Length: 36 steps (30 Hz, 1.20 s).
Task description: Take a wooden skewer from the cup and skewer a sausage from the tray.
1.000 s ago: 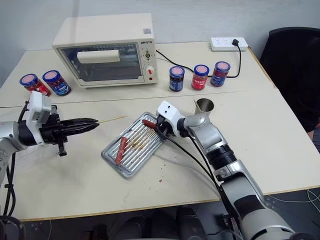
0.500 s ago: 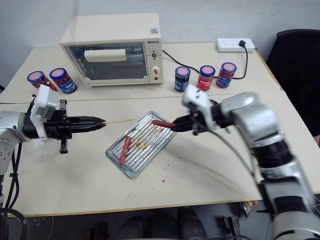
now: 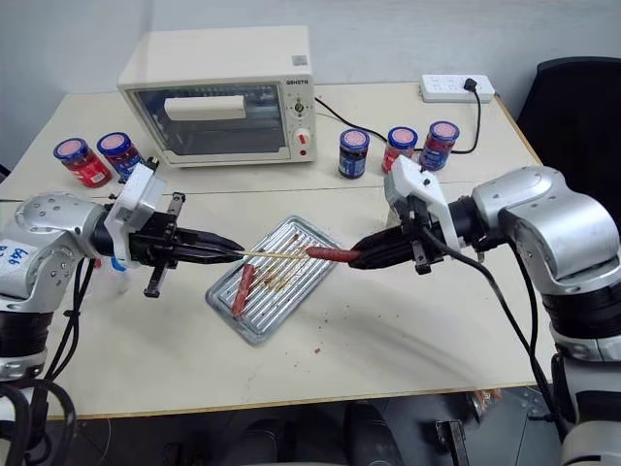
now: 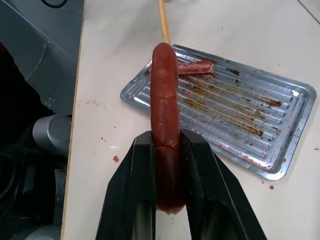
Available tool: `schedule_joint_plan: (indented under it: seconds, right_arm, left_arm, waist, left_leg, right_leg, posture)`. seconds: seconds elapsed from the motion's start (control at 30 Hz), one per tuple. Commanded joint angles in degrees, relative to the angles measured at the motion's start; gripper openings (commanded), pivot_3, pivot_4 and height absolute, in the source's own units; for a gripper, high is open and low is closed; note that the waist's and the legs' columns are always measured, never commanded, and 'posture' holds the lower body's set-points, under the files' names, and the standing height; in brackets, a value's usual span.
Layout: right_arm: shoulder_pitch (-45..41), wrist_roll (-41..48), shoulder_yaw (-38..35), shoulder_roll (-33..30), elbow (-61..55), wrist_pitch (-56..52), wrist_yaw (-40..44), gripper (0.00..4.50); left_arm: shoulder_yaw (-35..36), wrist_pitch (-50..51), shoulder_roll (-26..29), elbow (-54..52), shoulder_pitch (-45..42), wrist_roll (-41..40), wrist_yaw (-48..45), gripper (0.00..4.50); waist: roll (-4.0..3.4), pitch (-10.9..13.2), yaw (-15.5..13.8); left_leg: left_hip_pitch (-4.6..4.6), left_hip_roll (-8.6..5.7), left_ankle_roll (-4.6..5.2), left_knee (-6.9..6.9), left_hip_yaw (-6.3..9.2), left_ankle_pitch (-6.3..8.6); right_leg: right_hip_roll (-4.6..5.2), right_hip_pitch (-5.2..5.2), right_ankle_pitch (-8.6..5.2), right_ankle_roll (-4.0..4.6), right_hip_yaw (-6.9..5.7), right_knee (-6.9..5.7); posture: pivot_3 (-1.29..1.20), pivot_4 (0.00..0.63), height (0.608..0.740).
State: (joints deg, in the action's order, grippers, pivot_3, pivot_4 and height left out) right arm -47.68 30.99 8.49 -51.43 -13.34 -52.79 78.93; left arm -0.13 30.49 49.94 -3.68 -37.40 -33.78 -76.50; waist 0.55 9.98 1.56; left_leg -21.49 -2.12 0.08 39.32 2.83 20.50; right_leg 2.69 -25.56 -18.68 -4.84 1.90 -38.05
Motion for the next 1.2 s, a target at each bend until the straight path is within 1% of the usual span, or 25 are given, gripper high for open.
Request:
schedule_joint_plan:
  seconds: [0.03,0.6,0.97,1.2]
  right_arm:
    - [0.41,1.36,-2.14,-1.59,-2.13,0.32,-0.49,0.38]
    - [-0.04,1.35,-0.35,0.16,-1.08,1.51,-2.98,0.38]
    - [0.69,1.85,-0.13,0.92,-1.52,1.75,-4.13,0.38]
    - [2.00,1.99,-0.17,0.31,-1.93,2.27,-3.96,0.38]
  left_arm:
    - [0.87,-1.05,0.29,-0.13,-0.99,0.32,-0.99,0.00]
    - [0.67,0.10,-1.59,-2.14,-1.81,0.03,0.29,0.00]
    - [0.42,-0.32,-1.91,-1.85,-2.51,0.29,-0.04,0.00]
    - [0.46,-0.95,-1.52,-0.83,-3.26,0.79,-0.57,0.00]
  waist:
    - [0.00,0.00,-0.01]
    - [0.00,0.00,-0.05]
    - [0.00,0.00,-0.06]
    - [0.00,0.00,-0.07]
  left_leg:
    - [0.00,0.00,0.00,0.01,0.00,0.00]
    - [0.00,0.00,0.00,0.04,0.00,0.00]
    - [0.00,0.00,0.00,0.08,0.00,0.00]
    - [-0.01,0.00,0.00,0.10,0.00,0.00]
  right_leg:
    - [0.00,0.00,0.00,0.00,0.00,0.03]
    - [0.00,0.00,0.00,0.00,0.01,0.01]
    - [0.00,0.00,0.00,0.00,0.00,0.01]
    - [0.00,0.01,0.00,0.00,0.00,0.01]
  posture:
    - [0.00,0.150,0.740]
    - [0.00,0.150,0.740]
    - [0.00,0.150,0.740]
    - [0.00,0.150,0.740]
